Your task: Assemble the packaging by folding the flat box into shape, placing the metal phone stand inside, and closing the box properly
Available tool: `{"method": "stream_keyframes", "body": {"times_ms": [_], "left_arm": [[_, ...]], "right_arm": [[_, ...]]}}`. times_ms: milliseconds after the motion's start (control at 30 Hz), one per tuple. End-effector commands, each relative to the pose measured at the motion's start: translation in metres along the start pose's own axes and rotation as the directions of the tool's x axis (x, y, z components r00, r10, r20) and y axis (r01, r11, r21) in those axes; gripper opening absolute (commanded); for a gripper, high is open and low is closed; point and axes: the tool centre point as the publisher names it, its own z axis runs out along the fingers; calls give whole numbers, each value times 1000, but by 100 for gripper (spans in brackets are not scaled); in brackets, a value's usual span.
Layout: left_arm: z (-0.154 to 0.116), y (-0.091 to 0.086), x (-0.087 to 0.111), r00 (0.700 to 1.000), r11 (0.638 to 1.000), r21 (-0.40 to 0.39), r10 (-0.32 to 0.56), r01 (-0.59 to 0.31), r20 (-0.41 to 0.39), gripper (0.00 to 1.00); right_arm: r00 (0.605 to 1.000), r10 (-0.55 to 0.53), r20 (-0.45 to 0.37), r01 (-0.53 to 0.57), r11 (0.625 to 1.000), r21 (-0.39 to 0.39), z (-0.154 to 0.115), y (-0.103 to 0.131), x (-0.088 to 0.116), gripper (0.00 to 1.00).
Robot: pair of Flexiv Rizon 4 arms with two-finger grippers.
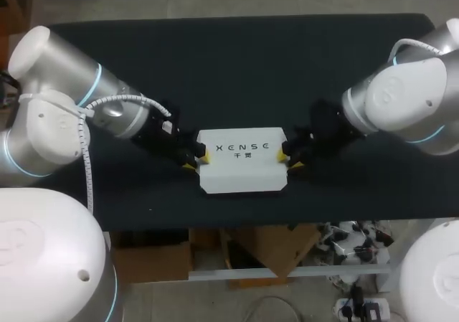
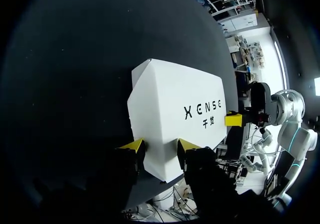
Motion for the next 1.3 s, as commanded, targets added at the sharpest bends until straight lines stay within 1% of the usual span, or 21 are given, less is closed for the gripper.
{"method": "stream_keyframes", "body": {"times_ms": [33, 267, 433, 567, 700, 933, 1100, 1300], "left_arm": [[5, 0, 0, 1000, 1000, 1, 0, 0, 1, 43], [5, 0, 0, 1000, 1000, 1, 0, 0, 1, 38], [5, 0, 0, 1000, 1000, 1, 0, 0, 1, 40], [5, 0, 0, 1000, 1000, 1, 0, 0, 1, 38], [5, 0, 0, 1000, 1000, 1, 0, 0, 1, 38], [5, 0, 0, 1000, 1000, 1, 0, 0, 1, 36], [5, 0, 0, 1000, 1000, 1, 0, 0, 1, 35], [5, 0, 0, 1000, 1000, 1, 0, 0, 1, 37]], "right_arm": [[1000, -1, -6, 1, 1000, 1, 3, 1, 1, 38], [1000, -1, -6, 1, 1000, 1, 3, 1, 1, 39], [1000, -1, -6, 1, 1000, 1, 3, 1, 1, 40], [1000, -1, -6, 1, 1000, 1, 3, 1, 1, 38], [1000, -1, -6, 1, 1000, 1, 3, 1, 1, 39], [1000, -1, -6, 1, 1000, 1, 3, 1, 1, 33], [1000, -1, -6, 1, 1000, 1, 3, 1, 1, 37], [1000, -1, -6, 1, 1000, 1, 3, 1, 1, 37]]}}
